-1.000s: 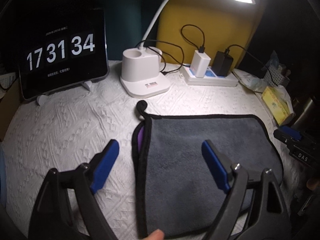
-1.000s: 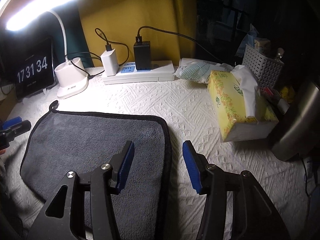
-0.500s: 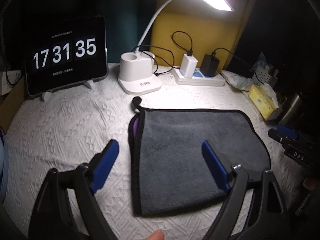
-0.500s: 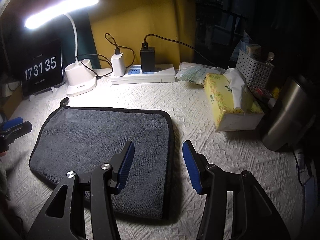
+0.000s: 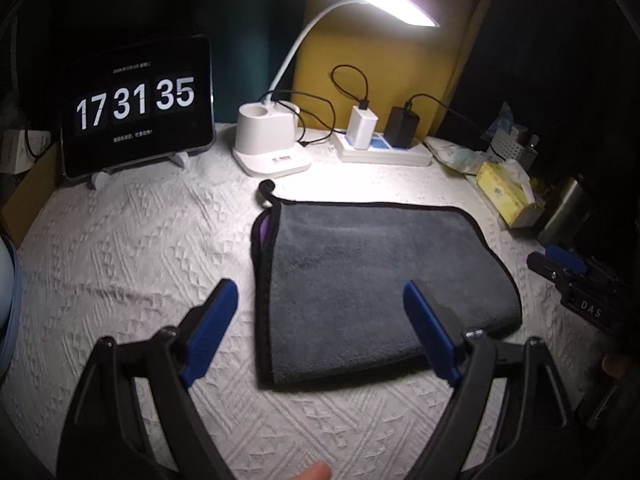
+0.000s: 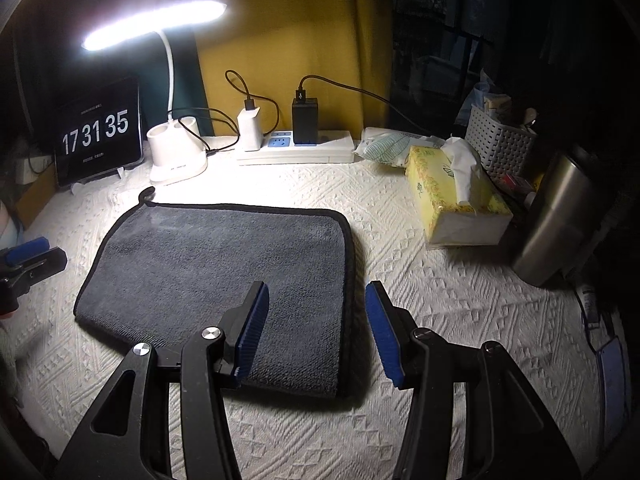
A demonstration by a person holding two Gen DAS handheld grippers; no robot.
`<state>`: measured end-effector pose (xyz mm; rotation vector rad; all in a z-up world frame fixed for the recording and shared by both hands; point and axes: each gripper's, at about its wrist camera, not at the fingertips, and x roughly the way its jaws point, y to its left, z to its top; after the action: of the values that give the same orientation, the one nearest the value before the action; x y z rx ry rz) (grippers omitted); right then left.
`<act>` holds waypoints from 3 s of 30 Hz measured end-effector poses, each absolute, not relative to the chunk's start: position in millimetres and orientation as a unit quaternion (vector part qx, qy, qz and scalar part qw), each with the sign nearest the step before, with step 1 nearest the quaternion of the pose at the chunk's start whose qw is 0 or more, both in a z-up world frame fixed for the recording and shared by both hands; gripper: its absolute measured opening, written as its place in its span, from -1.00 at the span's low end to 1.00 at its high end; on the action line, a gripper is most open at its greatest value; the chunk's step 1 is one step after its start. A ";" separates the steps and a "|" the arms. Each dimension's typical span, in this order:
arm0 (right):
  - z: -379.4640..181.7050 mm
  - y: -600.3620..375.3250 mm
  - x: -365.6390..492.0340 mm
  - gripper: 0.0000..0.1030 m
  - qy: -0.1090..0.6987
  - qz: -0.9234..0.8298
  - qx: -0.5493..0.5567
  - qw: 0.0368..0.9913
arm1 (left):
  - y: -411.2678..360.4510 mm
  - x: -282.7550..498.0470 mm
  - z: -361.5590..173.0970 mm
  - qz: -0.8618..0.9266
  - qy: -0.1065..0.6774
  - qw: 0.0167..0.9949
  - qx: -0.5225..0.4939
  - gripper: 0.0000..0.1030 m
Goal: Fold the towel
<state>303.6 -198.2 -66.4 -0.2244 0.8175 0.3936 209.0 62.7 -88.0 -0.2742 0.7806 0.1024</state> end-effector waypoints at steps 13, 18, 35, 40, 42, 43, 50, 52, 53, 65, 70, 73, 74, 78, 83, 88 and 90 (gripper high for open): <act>-57.1 -202.5 275.6 0.03 0.385 0.193 -0.108 0.896 | 51.9 181.2 -82.7 0.041 0.370 0.918 -0.133 0.67; -53.5 -205.0 264.4 0.03 0.380 0.193 -0.109 0.898 | 46.9 170.5 -80.4 0.036 0.364 0.921 -0.133 0.67; -37.4 -211.5 218.6 0.03 0.361 0.192 -0.112 0.906 | 31.3 125.5 -66.9 0.018 0.336 0.933 -0.124 0.67; -32.2 -214.6 205.6 0.03 0.355 0.191 -0.112 0.909 | 27.4 113.3 -61.4 0.015 0.328 0.937 -0.123 0.67; -30.1 -215.7 200.3 0.03 0.352 0.191 -0.112 0.910 | 25.3 109.3 -59.8 0.012 0.325 0.938 -0.122 0.67; -29.1 -216.8 197.8 0.03 0.351 0.191 -0.111 0.910 | 24.4 107.1 -58.9 0.011 0.324 0.938 -0.121 0.67; -21.4 -221.5 179.1 0.03 0.341 0.189 -0.111 0.914 | 19.6 92.0 -50.3 0.005 0.311 0.943 -0.118 0.67; -18.6 -222.7 173.6 0.03 0.337 0.188 -0.111 0.916 | 17.5 86.9 -47.6 0.002 0.306 0.945 -0.116 0.67; -16.9 -223.4 170.6 0.03 0.335 0.188 -0.111 0.917 | 16.5 84.7 -46.5 0.001 0.304 0.946 -0.115 0.67; -0.9 -228.6 140.8 0.03 0.313 0.189 -0.111 0.924 | 9.0 53.1 -32.3 -0.004 0.280 0.954 -0.111 0.67; 9.8 -232.8 128.0 0.03 0.299 0.188 -0.108 0.929 | 5.5 41.3 -26.6 -0.013 0.269 0.957 -0.109 0.67; 17.6 -235.2 118.3 0.03 0.290 0.187 -0.107 0.932 | 3.2 32.9 -21.1 -0.018 0.261 0.959 -0.107 0.67; 20.8 -236.4 114.7 0.03 0.286 0.186 -0.107 0.934 | 2.3 29.7 -18.6 -0.019 0.256 0.961 -0.106 0.67; 34.0 -239.8 102.0 0.03 0.271 0.185 -0.105 0.939 | -0.7 15.1 -5.9 -0.018 0.230 0.968 -0.096 0.67; 50.4 -243.1 84.3 0.03 0.247 0.185 -0.105 0.945 | -3.0 2.3 8.1 -0.023 0.207 0.974 -0.089 0.67; 62.3 -246.5 73.1 0.03 0.230 0.183 -0.105 0.950 | -4.1 -9.3 19.4 -0.021 0.190 0.978 -0.083 0.67; 67.2 -247.8 69.4 0.03 0.223 0.182 -0.104 0.952 | -3.6 -14.0 24.6 -0.020 0.181 0.980 -0.082 0.67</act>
<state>69.4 -247.8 67.2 -0.2119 0.4534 0.3702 -14.0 -3.6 24.6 -0.1648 0.3648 -0.0405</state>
